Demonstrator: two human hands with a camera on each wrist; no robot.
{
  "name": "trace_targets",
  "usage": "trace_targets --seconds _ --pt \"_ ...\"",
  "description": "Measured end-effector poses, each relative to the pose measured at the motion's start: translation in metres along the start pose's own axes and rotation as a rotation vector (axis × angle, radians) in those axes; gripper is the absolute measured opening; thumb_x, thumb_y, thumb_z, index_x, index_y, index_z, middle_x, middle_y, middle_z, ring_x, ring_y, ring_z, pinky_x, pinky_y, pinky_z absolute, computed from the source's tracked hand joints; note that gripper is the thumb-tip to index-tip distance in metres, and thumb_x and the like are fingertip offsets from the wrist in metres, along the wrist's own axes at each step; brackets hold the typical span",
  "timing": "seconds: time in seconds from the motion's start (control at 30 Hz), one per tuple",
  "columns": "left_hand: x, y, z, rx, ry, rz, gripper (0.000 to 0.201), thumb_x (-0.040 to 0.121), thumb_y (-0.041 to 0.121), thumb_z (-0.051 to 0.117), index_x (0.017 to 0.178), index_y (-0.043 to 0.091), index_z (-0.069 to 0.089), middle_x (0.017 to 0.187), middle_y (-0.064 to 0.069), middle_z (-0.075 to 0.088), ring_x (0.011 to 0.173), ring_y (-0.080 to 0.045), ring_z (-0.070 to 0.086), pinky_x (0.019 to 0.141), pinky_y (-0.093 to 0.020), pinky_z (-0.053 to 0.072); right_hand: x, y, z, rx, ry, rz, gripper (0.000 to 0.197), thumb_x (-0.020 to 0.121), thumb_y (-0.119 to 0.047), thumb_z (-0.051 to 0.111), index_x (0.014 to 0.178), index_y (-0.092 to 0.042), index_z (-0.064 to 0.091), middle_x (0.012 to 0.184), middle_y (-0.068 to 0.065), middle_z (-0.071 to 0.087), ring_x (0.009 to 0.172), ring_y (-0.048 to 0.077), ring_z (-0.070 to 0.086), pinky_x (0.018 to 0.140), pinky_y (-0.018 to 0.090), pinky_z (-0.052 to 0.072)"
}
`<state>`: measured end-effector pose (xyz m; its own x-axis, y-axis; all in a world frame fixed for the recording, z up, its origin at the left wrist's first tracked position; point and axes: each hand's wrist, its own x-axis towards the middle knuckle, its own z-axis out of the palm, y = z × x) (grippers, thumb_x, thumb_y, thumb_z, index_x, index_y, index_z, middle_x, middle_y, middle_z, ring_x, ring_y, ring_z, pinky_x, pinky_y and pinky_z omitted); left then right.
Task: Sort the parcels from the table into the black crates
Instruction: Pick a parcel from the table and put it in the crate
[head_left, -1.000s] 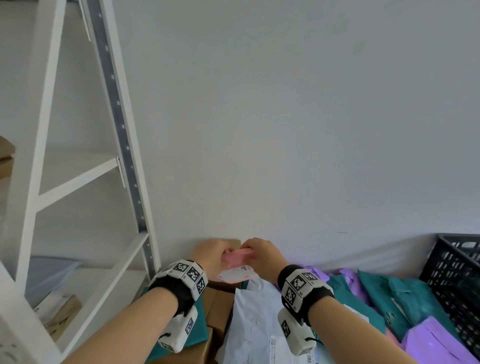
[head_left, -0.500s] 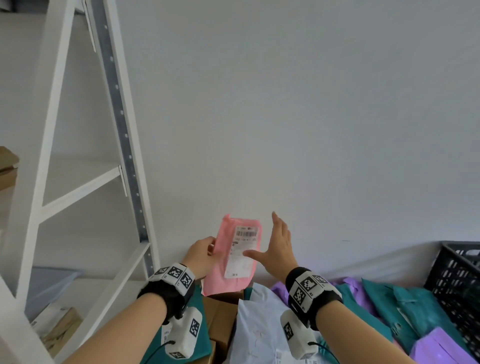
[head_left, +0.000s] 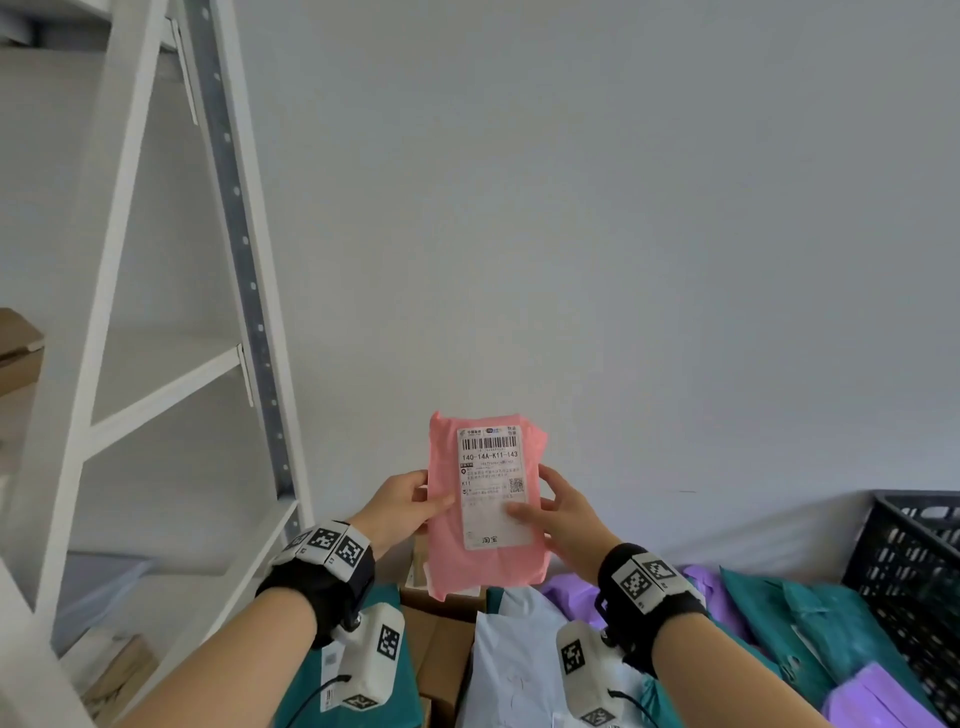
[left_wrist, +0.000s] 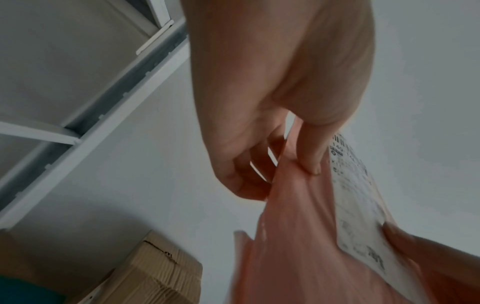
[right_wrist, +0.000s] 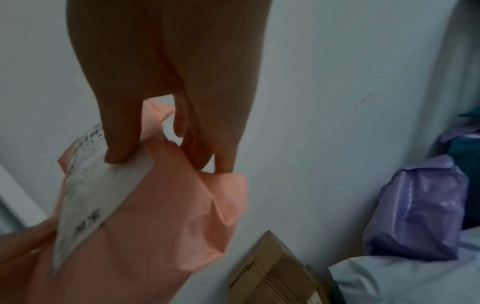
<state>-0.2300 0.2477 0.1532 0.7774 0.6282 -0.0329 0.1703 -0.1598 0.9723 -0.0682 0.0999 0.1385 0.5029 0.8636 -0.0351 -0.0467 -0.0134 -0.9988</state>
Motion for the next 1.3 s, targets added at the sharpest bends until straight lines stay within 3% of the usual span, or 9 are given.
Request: trace_targets --seconds 0.17,0.23,0.37,0.47,0.57,0.67,0.87,1.3 --pt "0.000 0.005 -0.002 -0.011 0.066 0.026 0.021 0.091 0.014 0.060 0.111 0.019 0.056 0.106 -0.008 0.068 0.100 -0.024 0.066 0.090 -0.044 0.054 -0.002 -0.008 0.003 0.094 -0.032 -0.048 0.056 0.081 0.008 0.067 0.125 -0.021 0.049 0.109 0.017 0.069 0.100 0.031 0.068 0.082 0.045 0.057" --pt "-0.001 0.008 -0.001 -0.015 0.116 0.050 0.025 0.090 0.016 0.062 0.113 0.020 0.053 0.105 -0.009 0.067 0.098 -0.024 0.066 0.085 -0.042 0.056 0.000 -0.008 0.007 0.063 0.029 -0.079 0.058 0.080 0.007 0.068 0.128 -0.019 0.048 0.107 0.015 0.070 0.098 0.030 0.068 0.081 0.045 0.057" --pt "-0.003 0.013 -0.002 0.003 0.123 0.077 0.039 0.086 0.021 0.068 0.121 0.021 0.051 0.106 -0.009 0.066 0.099 -0.022 0.065 0.081 -0.037 0.057 0.005 -0.013 0.015 -0.060 0.176 -0.137 0.069 0.077 0.002 0.072 0.132 -0.028 0.043 0.104 0.009 0.069 0.098 0.023 0.067 0.083 0.046 0.057" --pt "-0.002 0.013 -0.004 0.064 0.120 0.093 0.058 0.078 0.014 0.076 0.124 0.030 0.046 0.106 -0.007 0.062 0.100 -0.020 0.062 0.080 -0.038 0.057 0.005 -0.018 0.021 -0.138 0.246 -0.195 0.070 0.077 0.001 0.072 0.133 -0.029 0.041 0.101 0.008 0.067 0.093 0.016 0.066 0.079 0.037 0.058" --pt "-0.002 0.015 -0.005 0.073 0.167 0.122 0.065 0.076 0.008 0.077 0.128 0.031 0.045 0.105 -0.008 0.062 0.100 -0.022 0.062 0.082 -0.042 0.057 0.004 -0.022 0.026 -0.174 0.305 -0.227 0.069 0.078 -0.002 0.073 0.133 -0.030 0.041 0.099 0.007 0.066 0.092 0.018 0.066 0.079 0.039 0.058" --pt "-0.002 0.017 -0.006 0.075 0.204 0.148 0.067 0.077 0.005 0.076 0.132 0.026 0.045 0.103 -0.008 0.062 0.100 -0.023 0.062 0.084 -0.045 0.056 0.005 -0.026 0.031 -0.224 0.337 -0.251 0.068 0.079 -0.005 0.073 0.135 -0.030 0.042 0.102 0.004 0.065 0.096 0.019 0.064 0.083 0.042 0.057" --pt "-0.002 0.020 -0.009 0.071 0.220 0.182 0.066 0.076 0.003 0.075 0.132 0.024 0.046 0.102 -0.007 0.062 0.100 -0.023 0.061 0.084 -0.045 0.056 0.002 -0.032 0.036 -0.288 0.375 -0.274 0.062 0.080 -0.008 0.073 0.133 -0.027 0.045 0.102 0.001 0.065 0.096 0.017 0.063 0.081 0.038 0.057" --pt "0.003 0.018 -0.011 0.082 0.181 0.198 0.066 0.077 0.004 0.075 0.133 0.023 0.046 0.106 -0.007 0.061 0.102 -0.022 0.060 0.080 -0.041 0.057 -0.004 -0.031 0.041 -0.307 0.434 -0.263 0.058 0.080 -0.010 0.074 0.130 -0.022 0.048 0.105 0.004 0.065 0.094 0.019 0.063 0.082 0.039 0.057"
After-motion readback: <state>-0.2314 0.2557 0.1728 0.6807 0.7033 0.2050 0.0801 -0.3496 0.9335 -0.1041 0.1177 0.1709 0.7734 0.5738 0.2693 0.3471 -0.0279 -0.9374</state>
